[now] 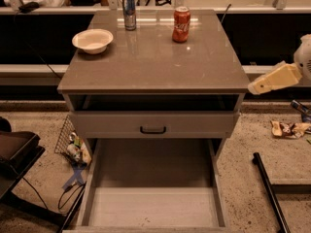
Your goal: Knock coke can over
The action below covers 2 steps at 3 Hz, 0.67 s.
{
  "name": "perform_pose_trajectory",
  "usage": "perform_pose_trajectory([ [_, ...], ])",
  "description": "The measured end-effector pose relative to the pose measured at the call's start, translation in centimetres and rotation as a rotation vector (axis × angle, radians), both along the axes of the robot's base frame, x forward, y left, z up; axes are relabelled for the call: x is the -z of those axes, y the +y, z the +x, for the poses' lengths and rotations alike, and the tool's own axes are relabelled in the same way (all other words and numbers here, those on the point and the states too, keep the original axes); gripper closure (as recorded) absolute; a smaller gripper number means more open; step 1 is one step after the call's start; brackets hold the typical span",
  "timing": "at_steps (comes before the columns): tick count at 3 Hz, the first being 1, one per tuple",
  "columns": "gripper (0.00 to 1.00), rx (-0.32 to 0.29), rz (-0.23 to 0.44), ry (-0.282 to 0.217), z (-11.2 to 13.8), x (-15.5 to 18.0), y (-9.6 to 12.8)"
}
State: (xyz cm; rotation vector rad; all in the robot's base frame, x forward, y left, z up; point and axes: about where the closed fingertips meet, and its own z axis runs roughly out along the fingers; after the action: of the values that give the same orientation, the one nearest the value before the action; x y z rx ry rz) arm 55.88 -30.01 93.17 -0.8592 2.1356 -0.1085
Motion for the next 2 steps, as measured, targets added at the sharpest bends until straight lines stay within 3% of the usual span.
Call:
perform_pose_trajectory([
  [1,0.00,0.011,0.165,-0.124,3.5,1.2,0.8],
  [2,0.00,0.020,0.216,-0.210,5.4,0.0,1.8],
])
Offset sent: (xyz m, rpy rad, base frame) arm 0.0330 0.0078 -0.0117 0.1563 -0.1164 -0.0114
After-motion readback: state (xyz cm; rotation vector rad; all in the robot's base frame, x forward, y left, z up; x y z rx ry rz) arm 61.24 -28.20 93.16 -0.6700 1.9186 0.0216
